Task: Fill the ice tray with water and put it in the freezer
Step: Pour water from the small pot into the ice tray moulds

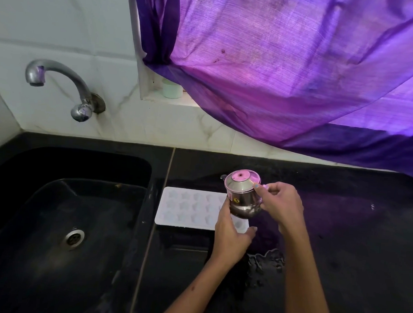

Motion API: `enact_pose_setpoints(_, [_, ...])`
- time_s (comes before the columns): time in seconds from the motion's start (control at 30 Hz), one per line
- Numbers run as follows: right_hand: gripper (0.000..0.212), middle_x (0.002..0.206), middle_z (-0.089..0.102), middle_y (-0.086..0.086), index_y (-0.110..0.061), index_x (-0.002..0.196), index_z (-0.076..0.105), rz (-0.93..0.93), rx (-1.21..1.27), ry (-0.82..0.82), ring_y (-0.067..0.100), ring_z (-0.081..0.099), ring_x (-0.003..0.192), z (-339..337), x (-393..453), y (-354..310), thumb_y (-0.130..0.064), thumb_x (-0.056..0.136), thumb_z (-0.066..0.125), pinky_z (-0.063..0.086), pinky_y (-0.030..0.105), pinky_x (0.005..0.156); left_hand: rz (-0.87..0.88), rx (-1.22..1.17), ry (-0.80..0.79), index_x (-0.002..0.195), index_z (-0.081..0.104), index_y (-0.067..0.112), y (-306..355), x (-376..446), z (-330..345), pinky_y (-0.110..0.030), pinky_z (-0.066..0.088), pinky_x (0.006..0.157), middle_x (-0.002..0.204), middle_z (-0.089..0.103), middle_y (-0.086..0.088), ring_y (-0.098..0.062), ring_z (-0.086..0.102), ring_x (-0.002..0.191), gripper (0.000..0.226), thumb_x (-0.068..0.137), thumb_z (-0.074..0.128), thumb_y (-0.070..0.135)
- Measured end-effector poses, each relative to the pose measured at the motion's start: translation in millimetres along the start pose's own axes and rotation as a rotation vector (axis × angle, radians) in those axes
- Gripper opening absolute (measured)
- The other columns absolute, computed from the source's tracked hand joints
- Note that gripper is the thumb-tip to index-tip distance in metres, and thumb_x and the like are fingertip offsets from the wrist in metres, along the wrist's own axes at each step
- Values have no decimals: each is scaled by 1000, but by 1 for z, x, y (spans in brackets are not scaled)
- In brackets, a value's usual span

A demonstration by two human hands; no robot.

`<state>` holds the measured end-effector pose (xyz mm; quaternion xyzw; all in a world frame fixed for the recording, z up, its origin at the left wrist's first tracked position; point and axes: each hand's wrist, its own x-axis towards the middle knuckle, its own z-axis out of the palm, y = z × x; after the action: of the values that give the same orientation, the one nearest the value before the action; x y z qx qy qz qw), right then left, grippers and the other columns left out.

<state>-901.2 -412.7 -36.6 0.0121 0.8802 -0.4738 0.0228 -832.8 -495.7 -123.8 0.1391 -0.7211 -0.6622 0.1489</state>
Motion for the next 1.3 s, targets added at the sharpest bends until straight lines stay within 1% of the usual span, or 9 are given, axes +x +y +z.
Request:
enact_pose_setpoints(0.13, [20,81,70,-1,-24,76,61,-42,-84,5,23,68,85,2,-2,-4,-41,86,67,53,43,86,-17,-5,-11,130,31,46,-2,1,-1,2,32,85,122,50,24,13,45,110,81,72,76,11])
enact_pose_setpoints(0.23, [22,81,70,0,-26,72,58,-60,-105,11,24,67,85,2,-3,-5,-40,88,65,52,44,86,-29,-4,-17,126,27,49,-3,2,-1,5,32,83,117,47,30,20,42,104,82,72,76,11])
enact_pose_setpoints(0.33, [19,84,70,1,-26,76,59,-66,-109,12,25,67,88,1,-4,-6,-40,89,64,52,46,88,-31,2,-23,118,26,55,-4,3,-1,7,32,80,111,46,34,24,41,100,82,72,77,10])
enact_pose_setpoints(0.43, [19,86,71,2,-25,78,60,-60,-109,17,25,67,90,1,-4,-6,-40,89,64,51,46,88,-34,-3,-28,122,28,53,-4,2,0,8,31,78,109,45,36,30,39,96,82,72,76,11])
enact_pose_setpoints(0.67, [20,83,71,0,-23,81,63,-46,-94,24,24,68,87,2,-6,-4,-42,87,65,52,45,88,-38,-3,-15,130,30,46,-3,0,-2,8,32,78,111,47,33,29,40,99,82,72,77,12])
enact_pose_setpoints(0.83, [23,80,71,1,-18,86,67,-9,-10,17,24,69,84,2,-6,-3,-41,85,68,55,47,86,-3,21,33,118,31,55,1,0,-5,7,31,81,115,48,32,27,40,105,80,70,74,7])
enact_pose_setpoints(0.93, [22,81,71,2,-17,87,68,-7,40,9,25,69,86,4,-8,-3,-39,86,69,55,49,87,20,41,61,120,34,50,2,1,-8,6,31,81,116,48,28,21,43,108,79,69,75,6])
enact_pose_setpoints(1.07, [21,80,71,0,-17,88,68,-28,39,13,23,69,86,7,-11,-5,-38,86,68,55,49,87,11,30,58,139,35,29,1,-1,-12,7,30,83,129,48,16,3,44,118,82,70,75,7])
enact_pose_setpoints(1.3, [20,79,70,-4,-21,85,65,-104,-62,48,20,67,85,19,-17,-15,-41,87,66,50,41,87,-20,4,62,140,34,29,3,-4,-21,4,33,85,120,49,22,9,46,108,84,72,76,5])
